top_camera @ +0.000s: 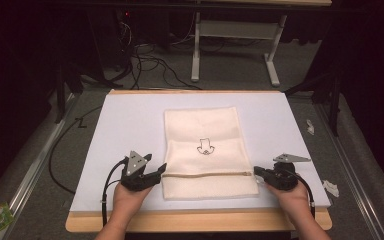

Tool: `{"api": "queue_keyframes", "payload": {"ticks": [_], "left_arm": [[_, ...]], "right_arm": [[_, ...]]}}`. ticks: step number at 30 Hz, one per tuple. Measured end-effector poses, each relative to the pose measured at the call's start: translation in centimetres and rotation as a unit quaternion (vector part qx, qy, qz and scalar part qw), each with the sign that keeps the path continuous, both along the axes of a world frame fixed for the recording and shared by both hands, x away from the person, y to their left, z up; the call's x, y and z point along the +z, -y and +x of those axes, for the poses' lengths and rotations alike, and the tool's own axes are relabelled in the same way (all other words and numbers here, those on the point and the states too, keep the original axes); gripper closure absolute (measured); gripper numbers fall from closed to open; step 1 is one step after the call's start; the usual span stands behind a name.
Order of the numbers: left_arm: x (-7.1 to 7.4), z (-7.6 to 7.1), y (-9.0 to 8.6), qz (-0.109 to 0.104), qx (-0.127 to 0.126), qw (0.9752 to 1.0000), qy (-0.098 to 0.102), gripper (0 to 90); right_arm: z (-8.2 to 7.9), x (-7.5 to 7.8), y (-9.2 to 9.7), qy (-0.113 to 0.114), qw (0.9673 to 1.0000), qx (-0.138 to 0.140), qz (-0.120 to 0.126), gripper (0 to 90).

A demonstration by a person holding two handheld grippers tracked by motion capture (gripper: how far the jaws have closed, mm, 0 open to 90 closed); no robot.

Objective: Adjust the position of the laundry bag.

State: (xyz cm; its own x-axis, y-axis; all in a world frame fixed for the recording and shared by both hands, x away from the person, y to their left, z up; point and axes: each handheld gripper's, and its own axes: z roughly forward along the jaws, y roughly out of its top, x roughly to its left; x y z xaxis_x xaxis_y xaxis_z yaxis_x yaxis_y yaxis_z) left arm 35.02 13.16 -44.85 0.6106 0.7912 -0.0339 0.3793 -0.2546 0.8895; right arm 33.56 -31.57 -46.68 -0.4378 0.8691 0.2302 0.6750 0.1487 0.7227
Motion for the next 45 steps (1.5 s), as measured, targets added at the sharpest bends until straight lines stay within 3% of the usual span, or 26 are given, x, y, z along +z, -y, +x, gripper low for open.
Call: {"api": "queue_keyframes", "payload": {"ticks": [2,9,19,26,28,29,31,35,45], "left_arm": [[0.0,0.0,0.0,-0.003,-0.001,1.0,-0.002,36.3],[0.0,0.0,0.1,0.002,-0.004,1.0,-0.004,36.1],[-0.1,0.1,0.1,0.004,-0.002,1.0,-0.005,36.1],[-0.1,0.2,0.2,0.007,-0.004,0.9999,-0.007,36.0],[-0.1,0.1,0.1,0.008,-0.004,0.9999,-0.007,36.0],[-0.1,0.1,0.1,0.008,-0.003,0.9999,-0.006,36.0],[-0.1,0.2,0.1,0.008,-0.003,0.9999,-0.007,36.0],[-0.2,0.2,0.2,0.009,-0.005,0.9999,-0.008,36.1],[-0.2,0.2,0.2,0.012,-0.005,0.9999,-0.01,36.0]], "right_arm": [[0.3,-0.2,-0.1,-0.012,0.9997,-0.002,0.021,90.0],[0.4,-0.4,-0.4,-0.016,0.9996,-0.001,0.021,90.0],[-0.3,0.4,-0.9,0.002,0.9993,0.017,0.034,90.0],[-0.5,0.7,-2.6,0.012,0.9989,0.04,0.019,89.1],[-0.5,1.0,-2.5,0.021,0.9991,0.032,0.016,88.9],[-0.4,1.1,-1.8,0.026,0.9995,0.013,0.007,89.0],[-0.2,0.7,-1.3,0.019,0.9998,-0.001,-0.006,89.1],[0.2,-0.2,-0.8,0.002,0.9998,0.002,-0.021,89.2],[-0.1,-0.1,-1.2,0.003,0.9997,0.02,-0.011,88.7]]}}
